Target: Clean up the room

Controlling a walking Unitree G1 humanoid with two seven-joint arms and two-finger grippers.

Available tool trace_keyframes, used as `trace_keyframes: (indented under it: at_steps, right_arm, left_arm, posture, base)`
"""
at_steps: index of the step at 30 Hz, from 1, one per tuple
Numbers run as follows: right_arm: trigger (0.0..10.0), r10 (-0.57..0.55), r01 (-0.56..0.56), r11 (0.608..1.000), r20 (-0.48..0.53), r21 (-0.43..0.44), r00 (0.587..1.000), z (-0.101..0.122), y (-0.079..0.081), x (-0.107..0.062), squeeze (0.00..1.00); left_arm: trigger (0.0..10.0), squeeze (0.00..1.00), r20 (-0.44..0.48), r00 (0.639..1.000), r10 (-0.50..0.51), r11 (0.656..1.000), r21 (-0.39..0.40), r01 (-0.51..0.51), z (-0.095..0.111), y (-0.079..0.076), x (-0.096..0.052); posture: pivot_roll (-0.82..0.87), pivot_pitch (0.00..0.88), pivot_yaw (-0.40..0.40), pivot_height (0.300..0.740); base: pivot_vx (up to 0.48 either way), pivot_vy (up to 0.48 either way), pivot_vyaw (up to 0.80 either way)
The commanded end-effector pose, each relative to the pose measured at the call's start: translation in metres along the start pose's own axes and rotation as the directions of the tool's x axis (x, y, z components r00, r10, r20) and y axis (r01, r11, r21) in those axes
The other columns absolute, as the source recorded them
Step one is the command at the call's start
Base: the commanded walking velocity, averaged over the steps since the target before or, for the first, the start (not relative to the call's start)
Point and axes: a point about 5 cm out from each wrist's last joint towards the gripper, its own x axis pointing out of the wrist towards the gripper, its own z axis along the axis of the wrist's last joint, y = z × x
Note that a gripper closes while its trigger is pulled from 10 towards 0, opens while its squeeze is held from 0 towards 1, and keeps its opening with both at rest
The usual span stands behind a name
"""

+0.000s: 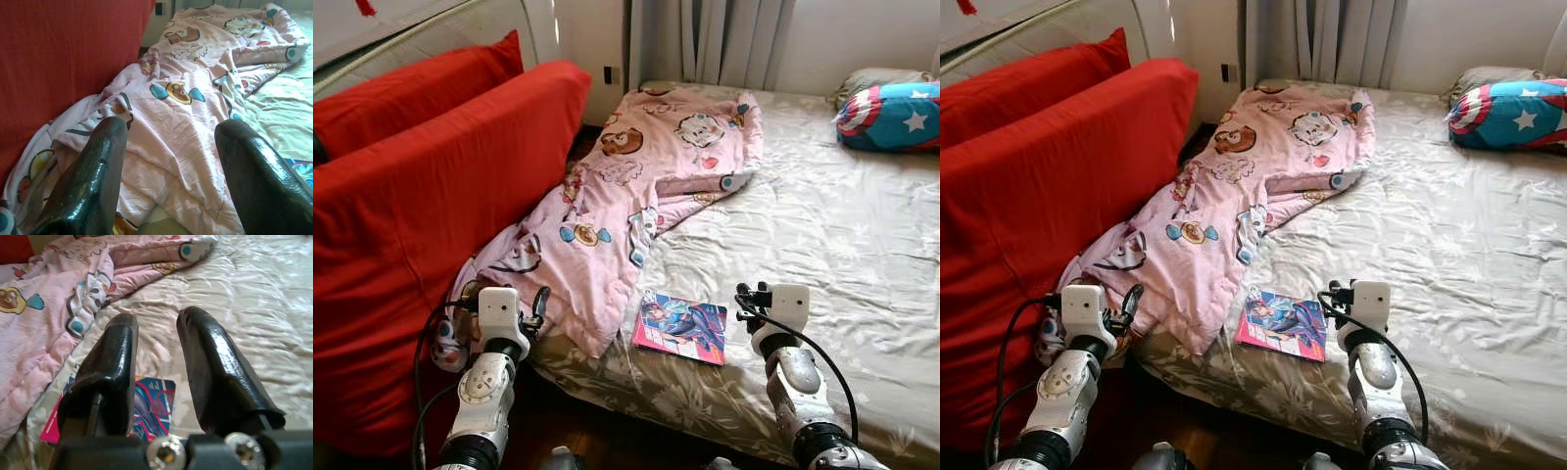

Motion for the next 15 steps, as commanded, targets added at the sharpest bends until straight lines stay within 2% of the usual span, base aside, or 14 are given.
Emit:
trace_keyframes:
  at_steps: [1, 8, 11, 15]
  right_arm:
    - [10.0, 0.009, -0.009, 1.0, 0.003, 0.006, 1.0, -0.0008, 0.0031, -0.0006, 0.0]
    - [10.0, 0.008, -0.008, 1.0, -0.002, 0.004, 1.0, -0.0011, 0.0031, -0.0005, 0.0]
    - [10.0, 0.006, -0.007, 1.0, -0.035, -0.004, 0.999, -0.0041, 0.0036, 0.0, 0.0]
    - [10.0, 0.01, -0.009, 1.0, -0.008, 0.011, 1.0, -0.0032, 0.0037, -0.0015, 0.0]
  left_arm:
    - [10.0, 0.0, -0.008, 1.0, -0.006, 1.0, 0.019, 0.006, -0.0007, 0.0016, -0.0015]
    - [10.0, 0.0, -0.01, 1.0, -0.008, 1.0, 0.02, 0.008, -0.0013, 0.0012, -0.0017]
    - [10.0, 0.0, -0.011, 1.0, -0.006, 1.0, 0.02, 0.006, -0.0015, 0.0015, -0.0018]
    - [10.0, 0.0, -0.011, 1.0, -0.007, 1.0, 0.02, 0.007, -0.0015, 0.0013, -0.0018]
  posture:
    - [-0.05, 0.093, 0.025, 0.653]
    - [-0.05, 0.093, 0.025, 0.653]
    - [-0.05, 0.093, 0.025, 0.644]
    - [-0.05, 0.093, 0.025, 0.639]
  base:
    - [0.0, 0.0, 0.0]
    - [0.0, 0.0, 0.0]
    - [0.0, 0.0, 0.0]
    - [0.0, 0.0, 0.0]
